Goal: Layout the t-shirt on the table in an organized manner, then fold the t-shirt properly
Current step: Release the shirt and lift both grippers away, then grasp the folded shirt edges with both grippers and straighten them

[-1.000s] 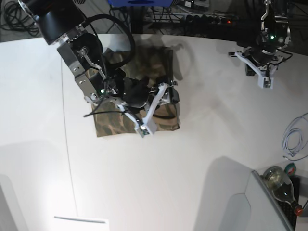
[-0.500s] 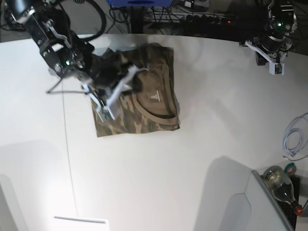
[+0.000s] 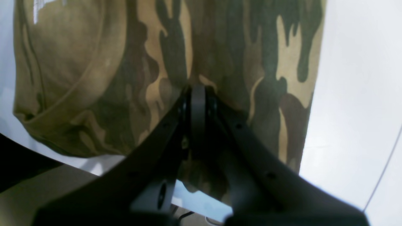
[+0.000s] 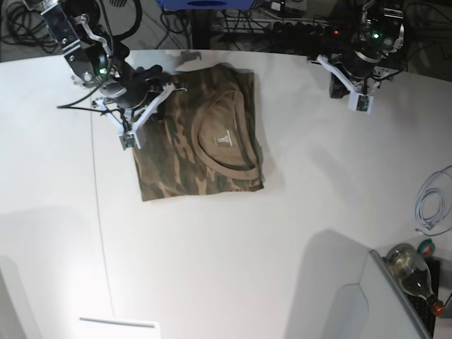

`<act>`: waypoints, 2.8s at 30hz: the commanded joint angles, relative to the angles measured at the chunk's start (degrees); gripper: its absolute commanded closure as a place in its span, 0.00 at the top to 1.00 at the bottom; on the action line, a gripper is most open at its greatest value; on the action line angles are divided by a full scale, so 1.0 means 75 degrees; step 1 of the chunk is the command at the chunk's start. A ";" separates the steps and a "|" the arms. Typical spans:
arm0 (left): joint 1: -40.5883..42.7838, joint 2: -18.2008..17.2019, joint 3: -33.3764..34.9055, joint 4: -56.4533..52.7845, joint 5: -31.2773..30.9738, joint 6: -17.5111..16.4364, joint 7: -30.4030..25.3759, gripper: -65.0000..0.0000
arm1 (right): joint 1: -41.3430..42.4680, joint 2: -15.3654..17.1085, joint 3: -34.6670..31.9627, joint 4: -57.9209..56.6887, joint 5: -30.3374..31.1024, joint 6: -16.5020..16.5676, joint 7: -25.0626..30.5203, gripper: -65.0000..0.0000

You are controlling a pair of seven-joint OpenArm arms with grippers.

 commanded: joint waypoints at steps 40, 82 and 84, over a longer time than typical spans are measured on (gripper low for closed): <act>-0.3490 0.1691 0.3019 -0.2726 -0.0175 0.0808 -0.0205 0.00 | 0.3281 -0.0488 0.0089 -0.3772 -0.0036 0.1228 0.1187 0.00; -0.3021 0.1656 0.2995 -0.0487 -0.0245 0.0844 -0.0111 0.00 | -0.0915 -0.0172 0.2328 0.1163 -0.0036 0.1450 0.0215 0.00; -0.2950 0.1562 0.2995 0.0028 -0.0245 0.0844 0.0276 0.00 | -0.0950 -0.0172 0.2328 0.1187 -0.0036 0.1450 0.0215 0.00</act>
